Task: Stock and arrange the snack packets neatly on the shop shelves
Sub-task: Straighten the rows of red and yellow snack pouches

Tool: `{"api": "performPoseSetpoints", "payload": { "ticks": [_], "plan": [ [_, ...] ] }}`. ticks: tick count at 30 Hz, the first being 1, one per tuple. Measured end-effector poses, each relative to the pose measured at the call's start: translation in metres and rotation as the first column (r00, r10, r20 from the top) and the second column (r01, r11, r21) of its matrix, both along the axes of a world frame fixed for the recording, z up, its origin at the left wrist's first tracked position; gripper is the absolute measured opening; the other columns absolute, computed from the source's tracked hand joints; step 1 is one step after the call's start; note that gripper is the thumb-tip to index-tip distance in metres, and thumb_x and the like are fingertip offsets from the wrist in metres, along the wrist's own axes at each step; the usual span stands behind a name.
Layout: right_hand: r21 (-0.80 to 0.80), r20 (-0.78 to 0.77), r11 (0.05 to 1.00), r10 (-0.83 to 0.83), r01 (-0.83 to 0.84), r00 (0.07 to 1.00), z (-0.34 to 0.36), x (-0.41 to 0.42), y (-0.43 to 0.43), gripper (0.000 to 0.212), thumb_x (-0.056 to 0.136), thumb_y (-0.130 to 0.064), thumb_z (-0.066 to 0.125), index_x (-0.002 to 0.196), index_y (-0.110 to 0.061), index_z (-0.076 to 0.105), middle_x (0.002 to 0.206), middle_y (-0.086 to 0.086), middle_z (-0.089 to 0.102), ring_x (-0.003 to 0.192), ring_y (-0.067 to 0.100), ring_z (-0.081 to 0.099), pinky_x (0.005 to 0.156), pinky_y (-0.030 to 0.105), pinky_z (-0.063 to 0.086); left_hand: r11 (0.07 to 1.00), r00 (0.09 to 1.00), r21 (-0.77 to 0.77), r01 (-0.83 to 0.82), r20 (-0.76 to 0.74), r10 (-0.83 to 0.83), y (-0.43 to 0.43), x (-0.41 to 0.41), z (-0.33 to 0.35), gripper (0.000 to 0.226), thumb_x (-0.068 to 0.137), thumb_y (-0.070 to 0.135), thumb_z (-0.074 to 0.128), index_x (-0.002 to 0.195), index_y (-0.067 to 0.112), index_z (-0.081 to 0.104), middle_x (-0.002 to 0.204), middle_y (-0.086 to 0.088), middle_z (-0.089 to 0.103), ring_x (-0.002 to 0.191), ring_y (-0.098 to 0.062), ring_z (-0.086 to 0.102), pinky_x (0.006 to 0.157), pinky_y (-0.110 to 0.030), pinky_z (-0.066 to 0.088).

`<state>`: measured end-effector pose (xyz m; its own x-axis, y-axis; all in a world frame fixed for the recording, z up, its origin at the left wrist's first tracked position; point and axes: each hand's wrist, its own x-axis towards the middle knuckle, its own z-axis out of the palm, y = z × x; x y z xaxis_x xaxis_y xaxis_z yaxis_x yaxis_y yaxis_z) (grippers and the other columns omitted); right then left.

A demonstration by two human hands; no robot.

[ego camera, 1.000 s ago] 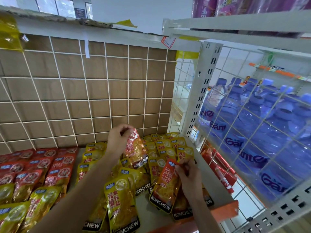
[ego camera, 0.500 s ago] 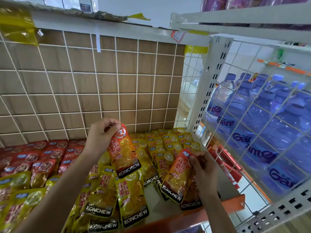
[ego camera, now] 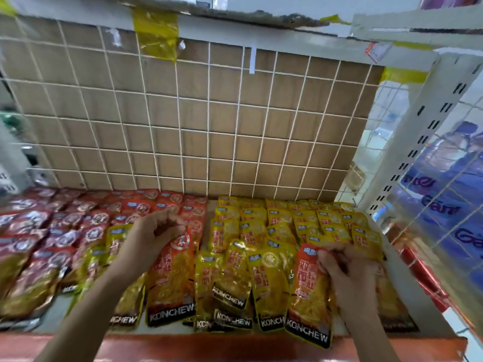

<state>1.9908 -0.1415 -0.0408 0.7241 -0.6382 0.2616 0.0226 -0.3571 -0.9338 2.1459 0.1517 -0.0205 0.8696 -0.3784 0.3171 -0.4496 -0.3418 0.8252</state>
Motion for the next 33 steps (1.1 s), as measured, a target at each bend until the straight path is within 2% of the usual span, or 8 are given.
{"api": "performPoseSetpoints", "payload": {
  "ticks": [4,7,12,17,23,27,29,33],
  "plan": [
    [0.015,-0.025,0.997,0.071,-0.070,0.997,0.007,0.018,0.037,0.015,0.083,-0.006,0.064,0.075,-0.018,0.061,0.063,0.000,0.063,0.054,-0.001,0.057,0.055,0.018,0.045,0.994,0.994,0.033,-0.104,-0.011,0.104,0.053,0.003,-0.007,0.030,0.083,0.002,0.066,0.080,0.032,0.064,0.070,0.012,0.066,0.060,0.001,0.056,0.058,-0.017,0.042],
    [0.045,-0.025,0.991,0.127,-0.126,0.992,0.011,0.035,0.065,0.015,0.082,-0.004,0.064,0.077,-0.018,0.061,0.064,0.001,0.064,0.058,0.004,0.059,0.053,0.008,0.045,0.982,0.981,0.027,-0.189,-0.042,0.190,0.089,0.004,-0.011,0.026,0.082,-0.001,0.066,0.068,0.021,0.064,0.064,0.014,0.064,0.056,0.004,0.053,0.055,-0.010,0.039],
    [0.078,-0.050,0.977,0.200,-0.196,0.978,0.007,0.066,0.106,0.017,0.083,-0.004,0.062,0.078,-0.019,0.059,0.066,-0.012,0.067,0.058,0.002,0.058,0.056,0.011,0.045,0.953,0.947,0.030,-0.303,-0.103,0.305,0.145,0.019,-0.014,0.025,0.080,0.000,0.068,0.070,0.023,0.068,0.069,0.001,0.069,0.059,0.000,0.056,0.057,-0.012,0.040],
    [0.061,-0.064,0.973,0.224,-0.221,0.972,0.004,0.091,0.149,0.018,0.083,-0.004,0.062,0.078,-0.020,0.059,0.063,-0.012,0.066,0.056,0.002,0.057,0.054,0.010,0.044,0.943,0.949,0.147,-0.299,-0.055,0.310,0.183,0.045,-0.014,0.034,0.078,0.003,0.071,0.075,0.037,0.067,0.070,0.032,0.064,0.072,0.018,0.058,0.063,-0.001,0.039],
    [0.080,-0.050,0.964,0.256,-0.252,0.965,0.005,0.111,0.193,0.013,0.084,-0.004,0.062,0.082,-0.017,0.060,0.064,-0.005,0.067,0.054,0.001,0.056,0.056,0.013,0.044,0.898,0.976,0.390,-0.204,0.011,0.217,0.199,0.075,-0.020,0.025,0.080,0.011,0.072,0.087,0.035,0.071,0.085,0.018,0.069,0.074,0.004,0.063,0.072,-0.016,0.052],
    [0.068,-0.096,0.951,0.306,-0.300,0.947,0.000,0.129,0.229,0.013,0.084,-0.006,0.064,0.081,-0.017,0.059,0.061,-0.001,0.064,0.056,0.003,0.056,0.057,0.013,0.043,0.853,0.982,0.486,-0.189,0.115,0.152,0.207,0.088,-0.027,0.016,0.084,0.023,0.067,0.099,0.028,0.072,0.095,0.020,0.065,0.081,0.004,0.058,0.070,-0.006,0.042],
    [0.035,-0.150,0.945,0.326,-0.325,0.933,-0.003,0.138,0.249,0.015,0.084,-0.008,0.065,0.082,-0.022,0.059,0.069,-0.002,0.066,0.062,0.002,0.059,0.060,0.011,0.044,0.847,0.985,0.508,-0.159,0.139,0.102,0.210,0.091,-0.034,0.019,0.087,0.035,0.061,0.103,0.030,0.070,0.099,0.021,0.062,0.086,0.002,0.058,0.071,-0.010,0.043],
    [0.057,-0.238,0.899,0.434,-0.433,0.869,-0.007,0.153,0.290,0.015,0.085,-0.013,0.065,0.088,-0.026,0.059,0.082,-0.005,0.067,0.075,0.002,0.062,0.066,0.013,0.045,0.862,0.991,0.500,-0.085,0.131,0.021,0.215,0.093,-0.044,0.069,0.081,0.076,0.024,0.112,0.030,0.065,0.102,0.022,0.049,0.094,0.000,0.051,0.076,-0.014,0.041]
  ]
}}
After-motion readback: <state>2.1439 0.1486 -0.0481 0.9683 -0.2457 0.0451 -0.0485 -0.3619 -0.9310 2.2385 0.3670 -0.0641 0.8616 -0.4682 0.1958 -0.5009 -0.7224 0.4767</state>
